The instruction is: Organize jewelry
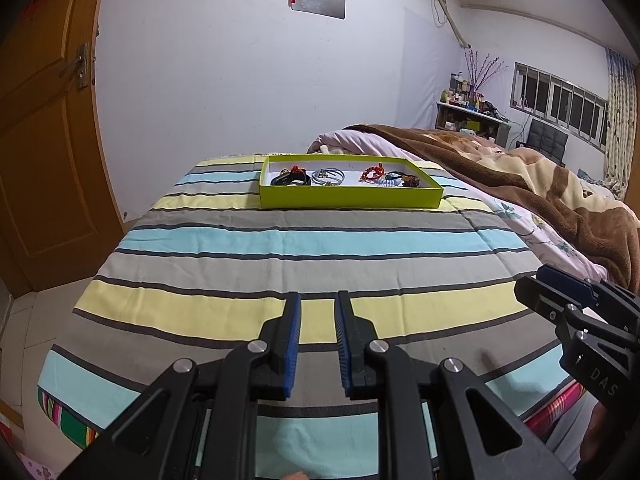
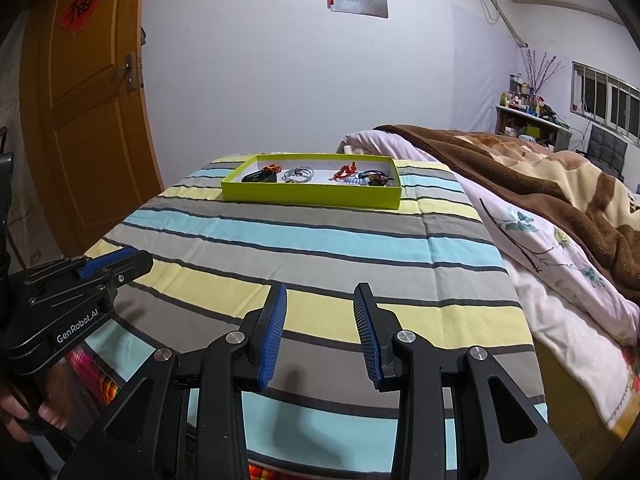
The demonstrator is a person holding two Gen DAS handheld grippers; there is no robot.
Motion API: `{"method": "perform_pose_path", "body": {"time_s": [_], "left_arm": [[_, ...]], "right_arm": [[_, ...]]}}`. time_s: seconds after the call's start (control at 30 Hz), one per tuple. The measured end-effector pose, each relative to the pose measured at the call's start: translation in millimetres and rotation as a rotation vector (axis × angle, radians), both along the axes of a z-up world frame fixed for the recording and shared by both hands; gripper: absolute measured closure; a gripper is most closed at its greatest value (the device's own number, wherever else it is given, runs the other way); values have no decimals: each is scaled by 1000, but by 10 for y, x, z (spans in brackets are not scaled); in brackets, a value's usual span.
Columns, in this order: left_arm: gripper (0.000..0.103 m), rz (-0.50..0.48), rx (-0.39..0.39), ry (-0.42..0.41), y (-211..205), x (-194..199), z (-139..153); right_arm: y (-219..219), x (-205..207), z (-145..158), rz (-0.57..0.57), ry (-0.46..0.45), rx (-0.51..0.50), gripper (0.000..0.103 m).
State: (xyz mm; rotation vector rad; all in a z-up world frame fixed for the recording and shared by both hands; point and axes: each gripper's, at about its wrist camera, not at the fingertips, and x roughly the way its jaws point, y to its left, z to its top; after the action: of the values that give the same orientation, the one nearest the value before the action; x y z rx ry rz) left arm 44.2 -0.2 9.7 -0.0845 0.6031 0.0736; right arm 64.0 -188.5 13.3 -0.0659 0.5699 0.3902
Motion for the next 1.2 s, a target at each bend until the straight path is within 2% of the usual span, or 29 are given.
{"method": "perform_pose_path", "body": {"time_s": [1.2], "left_arm": [[85, 2, 12, 10, -47, -32, -43]], "right_arm": [[4, -27, 15, -2, -2, -2, 67]]}}
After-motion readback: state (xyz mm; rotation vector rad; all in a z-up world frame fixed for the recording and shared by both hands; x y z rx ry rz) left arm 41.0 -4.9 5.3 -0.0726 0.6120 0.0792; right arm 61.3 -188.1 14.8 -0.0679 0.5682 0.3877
